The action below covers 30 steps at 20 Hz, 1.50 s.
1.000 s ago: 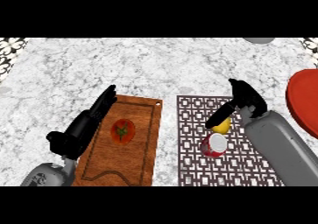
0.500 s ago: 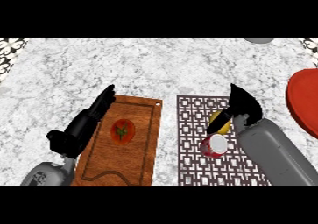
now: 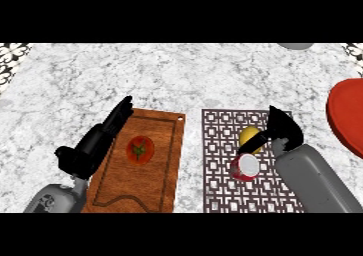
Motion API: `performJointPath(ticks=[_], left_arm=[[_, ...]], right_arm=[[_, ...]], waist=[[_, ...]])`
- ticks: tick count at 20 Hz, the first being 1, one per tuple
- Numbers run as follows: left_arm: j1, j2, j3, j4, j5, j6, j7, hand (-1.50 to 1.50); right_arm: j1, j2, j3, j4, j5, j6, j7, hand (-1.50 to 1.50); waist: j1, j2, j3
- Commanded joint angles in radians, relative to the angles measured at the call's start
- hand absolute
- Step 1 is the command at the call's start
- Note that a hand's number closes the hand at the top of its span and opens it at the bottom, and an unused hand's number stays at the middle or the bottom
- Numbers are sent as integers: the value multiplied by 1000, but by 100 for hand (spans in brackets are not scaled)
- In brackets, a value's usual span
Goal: Pick the lemon from the placemat and place it in the bowl
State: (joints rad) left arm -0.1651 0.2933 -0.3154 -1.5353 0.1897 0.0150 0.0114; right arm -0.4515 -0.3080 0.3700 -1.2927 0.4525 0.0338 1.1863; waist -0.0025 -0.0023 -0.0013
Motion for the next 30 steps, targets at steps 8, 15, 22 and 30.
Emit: performJointPath(ticks=[8,15,22,30], left_arm=[[10,-49,23,-44,-36,-13,39,0],[-69,-65,84,31,-48,-74,67,0],[61,-66,65,-41,-82,-60,31,0],[30,-90,72,-27,-81,-40,42,0]], right_arm=[[-11,106,-80,88,100,-11,72,-150],[-13,93,-117,143,236,-45,-82,150],[126,-22,-13,0,216,111,-437,150],[240,-289,309,-236,314,168,-1047,150]], waist=[[8,2,1],[4,3,1],[-15,-8,1],[-56,-15,4]])
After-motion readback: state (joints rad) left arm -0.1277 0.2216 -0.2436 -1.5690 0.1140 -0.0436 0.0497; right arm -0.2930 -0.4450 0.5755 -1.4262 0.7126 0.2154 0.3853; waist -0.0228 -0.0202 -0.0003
